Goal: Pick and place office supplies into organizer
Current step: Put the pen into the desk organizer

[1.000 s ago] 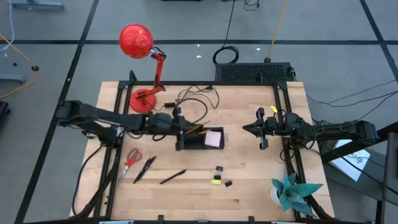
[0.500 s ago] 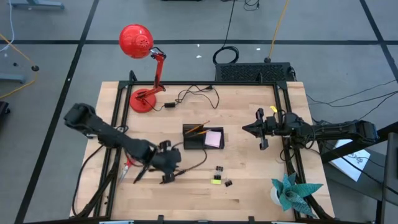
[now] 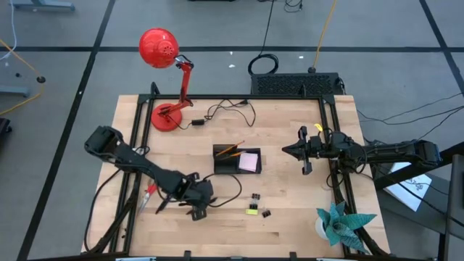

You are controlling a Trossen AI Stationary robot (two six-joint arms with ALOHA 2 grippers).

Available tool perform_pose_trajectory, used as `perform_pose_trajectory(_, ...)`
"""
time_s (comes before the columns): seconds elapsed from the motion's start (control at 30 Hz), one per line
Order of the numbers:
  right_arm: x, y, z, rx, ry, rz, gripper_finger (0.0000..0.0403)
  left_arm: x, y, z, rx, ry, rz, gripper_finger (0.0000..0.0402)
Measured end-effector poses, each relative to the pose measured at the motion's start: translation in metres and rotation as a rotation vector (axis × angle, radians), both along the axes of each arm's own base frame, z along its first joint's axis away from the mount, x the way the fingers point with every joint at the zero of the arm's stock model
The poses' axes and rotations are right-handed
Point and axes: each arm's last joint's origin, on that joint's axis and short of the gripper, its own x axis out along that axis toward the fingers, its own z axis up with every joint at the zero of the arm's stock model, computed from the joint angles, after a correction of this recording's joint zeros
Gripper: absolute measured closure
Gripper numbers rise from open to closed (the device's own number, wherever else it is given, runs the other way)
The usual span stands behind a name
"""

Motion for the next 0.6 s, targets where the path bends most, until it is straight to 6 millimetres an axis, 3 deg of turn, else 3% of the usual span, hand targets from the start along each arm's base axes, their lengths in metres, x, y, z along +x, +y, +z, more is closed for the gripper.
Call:
perform_pose_trajectory(0.17, 0.0, 0.0, 0.0, -0.017, 0.0, -0.002, 0.0399, 0.004, -0.001, -0.001, -0.016, -0.027, 0.028, 0.0166)
perform_pose_trajectory(0.43, 0.0, 0.0, -0.001, -0.018, 0.006, -0.002, 0.0399, 0.008, -0.007, -0.036, 0.034, 0.069, 0.012, 0.0184)
perform_pose_trajectory(0.6, 0.0, 0.0, -0.001, -0.017, 0.011, -0.002, 0.0399, 0.008, -0.008, -0.045, 0.075, 0.095, 0.012, 0.021)
